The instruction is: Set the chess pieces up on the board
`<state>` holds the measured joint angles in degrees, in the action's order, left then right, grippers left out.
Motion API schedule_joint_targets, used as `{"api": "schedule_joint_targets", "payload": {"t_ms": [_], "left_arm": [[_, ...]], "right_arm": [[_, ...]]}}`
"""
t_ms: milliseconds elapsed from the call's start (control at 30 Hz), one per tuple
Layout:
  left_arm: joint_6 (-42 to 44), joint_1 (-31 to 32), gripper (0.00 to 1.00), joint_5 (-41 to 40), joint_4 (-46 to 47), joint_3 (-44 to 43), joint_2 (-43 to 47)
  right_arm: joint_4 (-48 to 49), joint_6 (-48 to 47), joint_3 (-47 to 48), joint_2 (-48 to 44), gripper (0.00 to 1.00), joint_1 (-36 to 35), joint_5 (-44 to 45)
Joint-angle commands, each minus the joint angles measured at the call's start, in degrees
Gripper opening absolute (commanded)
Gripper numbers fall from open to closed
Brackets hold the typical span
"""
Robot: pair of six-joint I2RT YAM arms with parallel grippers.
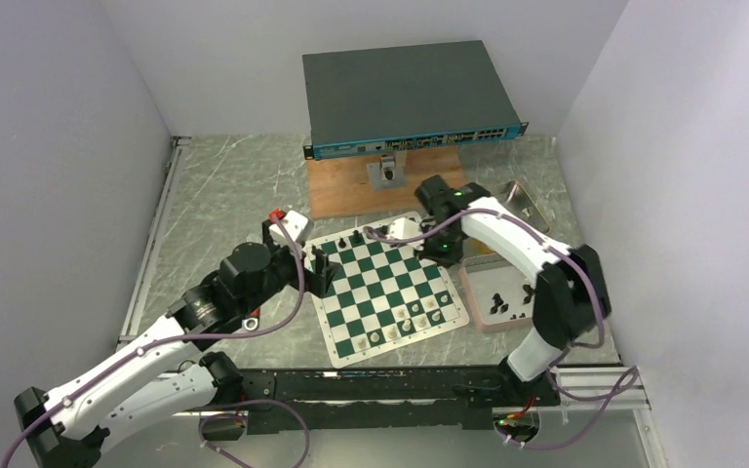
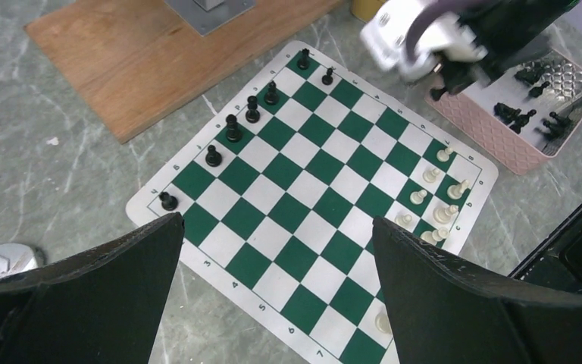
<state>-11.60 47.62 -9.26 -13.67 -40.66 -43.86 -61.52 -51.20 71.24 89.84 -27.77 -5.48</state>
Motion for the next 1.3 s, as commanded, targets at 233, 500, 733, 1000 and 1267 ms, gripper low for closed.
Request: {"api": "schedule_joint_targets", "payload": {"t_ms": [233,500,733,1000,1267], "left_arm": [[-1.3,0.4,1.00,-7.9,-6.1,-1.4,7.4],[-1.4,0.4,1.00,-9.6,-7.5,-1.0,10.3],[-1.1,0.4,1.00,-9.9,-7.9,-0.4,11.4],[-1.1,0.3,1.00,-9.6,-7.5,0.2,11.7],[-1.1,0.4,1.00,-9.4,-7.4,0.4,11.8]], "right_arm": [[-1.6,-1.3,12.4,16.9,0.02,-14.9,14.4],[-2.0,-1.3,16.3,25.6,0.03,-19.6,20.8],[-2.1,-1.2,17.7,28.5,0.06,-21.8,23.1],[-2.1,-0.9,18.3,30.6,0.10,-23.7,24.3],[-1.7,-0.4,19.7,32.0,0.18,-23.9,25.3]]}}
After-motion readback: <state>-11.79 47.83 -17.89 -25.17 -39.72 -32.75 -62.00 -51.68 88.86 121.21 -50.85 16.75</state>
